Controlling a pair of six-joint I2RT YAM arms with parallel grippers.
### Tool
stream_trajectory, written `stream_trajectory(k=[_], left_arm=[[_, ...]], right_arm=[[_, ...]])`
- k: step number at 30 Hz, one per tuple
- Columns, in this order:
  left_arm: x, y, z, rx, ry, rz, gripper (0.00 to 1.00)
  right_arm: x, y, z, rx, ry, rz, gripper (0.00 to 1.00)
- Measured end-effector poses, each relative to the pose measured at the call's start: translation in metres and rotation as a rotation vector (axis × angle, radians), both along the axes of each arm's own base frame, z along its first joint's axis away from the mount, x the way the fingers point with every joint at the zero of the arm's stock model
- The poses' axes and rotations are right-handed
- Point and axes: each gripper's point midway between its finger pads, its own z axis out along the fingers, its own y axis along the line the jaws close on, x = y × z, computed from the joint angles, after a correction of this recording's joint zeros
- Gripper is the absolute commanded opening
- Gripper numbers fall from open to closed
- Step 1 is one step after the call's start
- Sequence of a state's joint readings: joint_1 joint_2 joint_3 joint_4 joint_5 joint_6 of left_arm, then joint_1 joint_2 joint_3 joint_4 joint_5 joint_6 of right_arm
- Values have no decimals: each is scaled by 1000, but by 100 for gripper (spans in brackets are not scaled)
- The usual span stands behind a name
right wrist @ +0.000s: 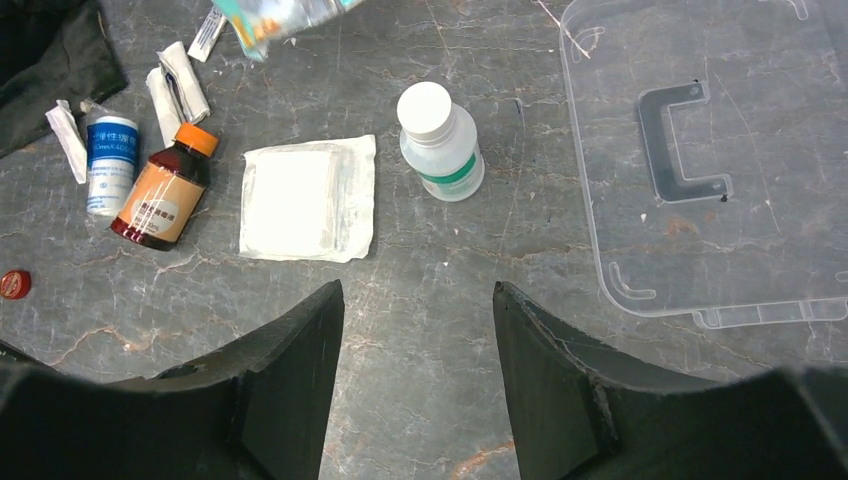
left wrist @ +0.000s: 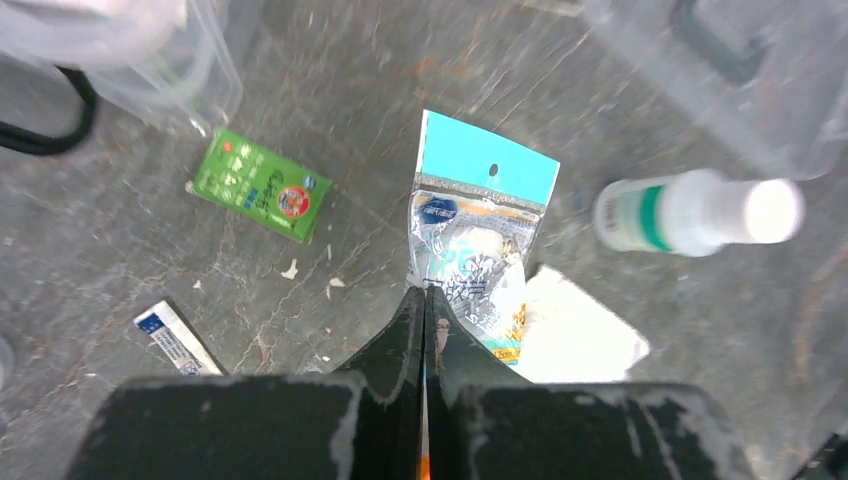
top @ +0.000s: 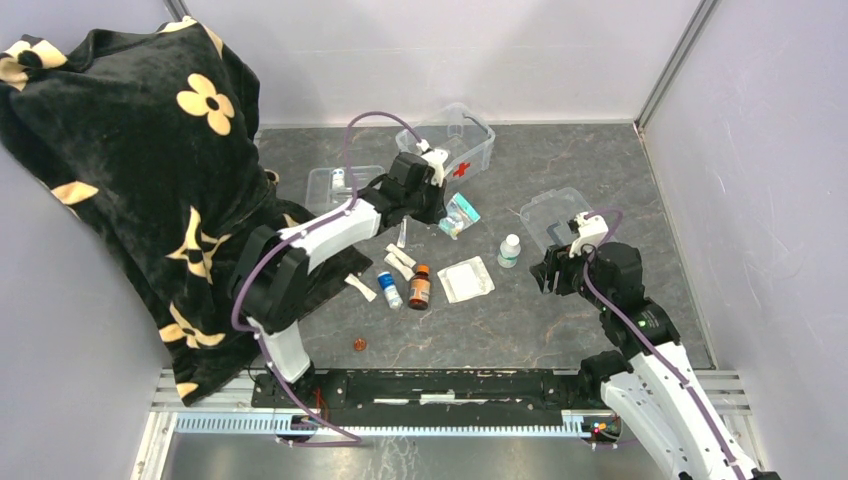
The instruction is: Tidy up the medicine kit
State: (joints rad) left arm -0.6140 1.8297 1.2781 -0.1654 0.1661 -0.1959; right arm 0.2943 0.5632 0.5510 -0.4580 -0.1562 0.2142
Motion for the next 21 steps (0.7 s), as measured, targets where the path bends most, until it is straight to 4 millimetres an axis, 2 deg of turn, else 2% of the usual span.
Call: stream_trajectory(k=[4, 8, 10, 15, 18, 21], left_arm=[[6, -4, 56, -70, -77, 28, 2], [31, -6, 105, -151, -143, 101, 2], [42, 0, 120, -180, -160, 147, 2], [79, 30, 147, -263, -187, 324, 2], [107, 49, 152, -293, -198, 444, 2], [131, 53, 152, -315, -200, 513, 3]], right_arm=[[-2, -1, 0, -1, 2, -1, 63], [-3, -1, -2, -5, 8, 0, 63], [-3, -2, -3, -7, 12, -2, 63], [-4, -5, -4, -16, 13, -19, 63], [-4, -7, -4, -21, 16, -28, 63], [-6, -9, -7, -28, 27, -35, 64]])
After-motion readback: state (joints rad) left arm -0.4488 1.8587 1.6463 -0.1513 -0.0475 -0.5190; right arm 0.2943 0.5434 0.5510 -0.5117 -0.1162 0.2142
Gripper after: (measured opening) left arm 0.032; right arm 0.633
